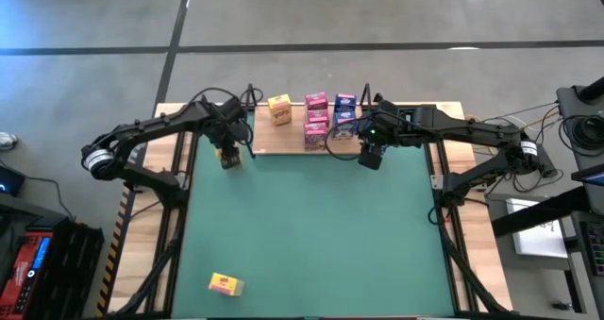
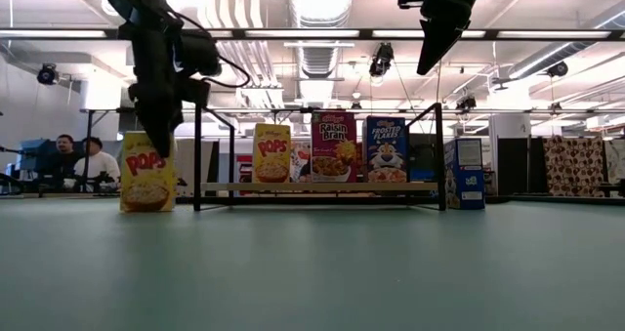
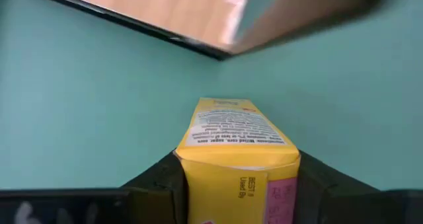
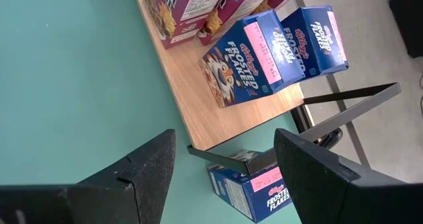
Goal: Stack cereal on shelf
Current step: Put the top yellow cereal box on the shelf and align with the other yellow cereal box
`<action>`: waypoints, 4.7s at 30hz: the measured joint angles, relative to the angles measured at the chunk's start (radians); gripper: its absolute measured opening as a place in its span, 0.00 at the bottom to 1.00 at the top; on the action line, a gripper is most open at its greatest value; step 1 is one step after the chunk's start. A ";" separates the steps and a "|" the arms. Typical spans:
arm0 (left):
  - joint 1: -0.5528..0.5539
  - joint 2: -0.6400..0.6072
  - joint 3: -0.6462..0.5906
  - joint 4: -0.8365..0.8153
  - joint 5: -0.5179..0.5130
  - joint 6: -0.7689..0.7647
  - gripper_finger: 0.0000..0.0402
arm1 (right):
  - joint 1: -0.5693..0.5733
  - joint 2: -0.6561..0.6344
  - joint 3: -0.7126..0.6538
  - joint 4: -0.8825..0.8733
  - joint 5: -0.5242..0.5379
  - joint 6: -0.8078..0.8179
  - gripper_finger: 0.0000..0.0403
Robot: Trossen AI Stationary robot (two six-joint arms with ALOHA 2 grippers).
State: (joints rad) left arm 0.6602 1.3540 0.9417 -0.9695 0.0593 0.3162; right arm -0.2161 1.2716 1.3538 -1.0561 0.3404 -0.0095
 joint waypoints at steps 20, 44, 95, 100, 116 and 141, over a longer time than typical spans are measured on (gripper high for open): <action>-0.330 0.005 0.027 0.126 0.095 -0.440 0.37 | 0.000 0.000 0.000 0.000 0.000 0.000 0.61; -0.366 0.002 0.028 0.262 0.107 -0.544 0.38 | 0.000 0.000 0.000 0.000 0.000 0.001 0.61; -0.182 0.406 0.550 0.225 -0.049 0.095 0.44 | 0.000 0.000 0.000 0.000 0.000 0.001 0.61; -0.159 0.416 0.550 0.236 -0.049 0.099 0.44 | 0.000 0.000 0.000 0.000 0.000 0.001 0.61; -0.130 0.417 0.550 0.284 -0.051 0.099 0.50 | 0.000 0.000 0.000 0.000 0.000 0.001 0.61; -0.129 0.379 0.616 0.042 -0.101 0.049 0.51 | 0.000 0.000 0.000 0.000 0.000 0.000 0.61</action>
State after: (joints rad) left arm 0.5312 1.7329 1.5578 -0.9270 -0.0418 0.3649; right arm -0.2164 1.2713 1.3538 -1.0561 0.3401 -0.0097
